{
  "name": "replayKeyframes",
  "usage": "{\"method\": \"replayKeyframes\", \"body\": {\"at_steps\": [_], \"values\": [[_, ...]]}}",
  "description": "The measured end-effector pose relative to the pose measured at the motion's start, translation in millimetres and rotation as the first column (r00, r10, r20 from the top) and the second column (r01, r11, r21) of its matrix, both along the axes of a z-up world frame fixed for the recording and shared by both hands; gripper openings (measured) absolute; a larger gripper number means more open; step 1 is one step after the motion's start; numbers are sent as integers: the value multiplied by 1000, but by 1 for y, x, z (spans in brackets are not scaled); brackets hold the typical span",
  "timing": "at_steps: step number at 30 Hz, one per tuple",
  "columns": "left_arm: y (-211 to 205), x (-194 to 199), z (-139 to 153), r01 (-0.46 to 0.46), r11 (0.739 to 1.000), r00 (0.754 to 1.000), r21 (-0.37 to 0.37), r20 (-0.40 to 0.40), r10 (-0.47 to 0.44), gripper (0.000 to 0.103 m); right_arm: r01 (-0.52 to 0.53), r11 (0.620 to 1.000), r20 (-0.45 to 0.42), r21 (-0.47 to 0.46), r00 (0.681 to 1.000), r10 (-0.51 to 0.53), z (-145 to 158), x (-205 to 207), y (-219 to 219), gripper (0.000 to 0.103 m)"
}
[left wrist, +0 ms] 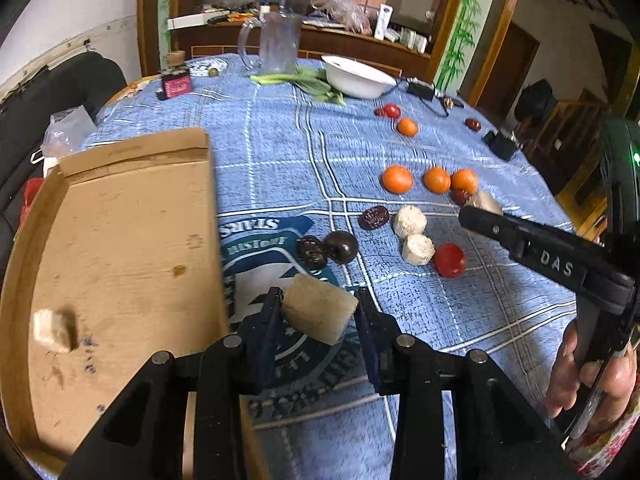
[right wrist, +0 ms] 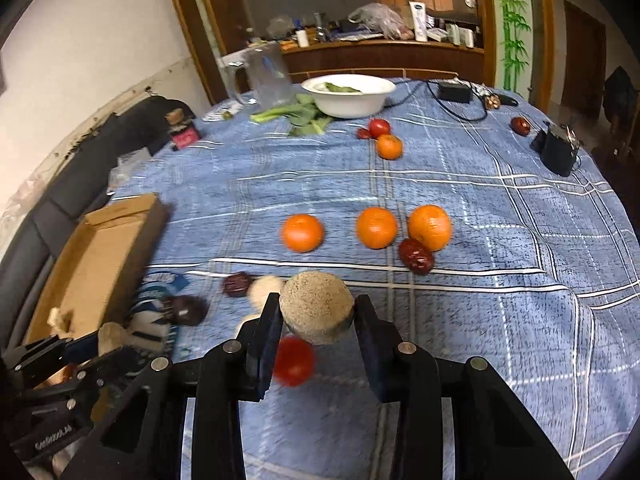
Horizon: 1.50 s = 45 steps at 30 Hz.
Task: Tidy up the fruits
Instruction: 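Carry cube and ball into the cardboard box and open both tools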
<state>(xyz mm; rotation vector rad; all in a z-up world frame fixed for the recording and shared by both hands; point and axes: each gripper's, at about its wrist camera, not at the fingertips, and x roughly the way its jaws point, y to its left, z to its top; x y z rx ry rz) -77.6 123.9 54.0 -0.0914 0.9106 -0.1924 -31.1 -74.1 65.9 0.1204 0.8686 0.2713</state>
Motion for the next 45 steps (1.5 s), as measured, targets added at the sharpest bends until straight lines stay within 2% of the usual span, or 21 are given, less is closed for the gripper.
{"method": "replayKeyframes", "body": {"at_steps": [4,11,17,21,29,35,38,41,42,45], "values": [[27,-14,13,-46,999,998,-25,31,47,35,-57,998,28,-1,998,57,18,-19,25,40],[99,-26,27,-169,985,983,-39,61,171,35,-193,981,39,8,981,192,40,-47,84,40],[155,-19,25,-268,963,962,-9,46,269,35,-310,950,8,23,951,310,39,-60,146,40],[178,-6,10,-307,952,952,20,13,306,35,-368,930,-14,-11,930,368,27,-61,185,40],[190,14,-13,-312,949,947,38,-64,314,35,-403,911,-72,-84,914,398,-2,-46,226,40],[187,16,-13,-308,950,948,48,-74,310,36,-406,908,-114,-104,912,395,-23,-38,237,41],[188,15,-13,-310,950,947,39,-80,313,47,-406,908,-106,-101,912,396,-24,-38,239,42],[188,8,-8,-314,949,946,16,-75,315,50,-403,910,-90,-99,914,395,-19,-40,236,52],[189,6,-5,-315,949,946,5,-73,314,54,-400,911,-79,-98,916,393,-15,-42,235,54],[189,-10,9,-323,946,946,-35,-42,322,61,-392,917,-50,-74,920,389,-3,-48,225,55]]}}
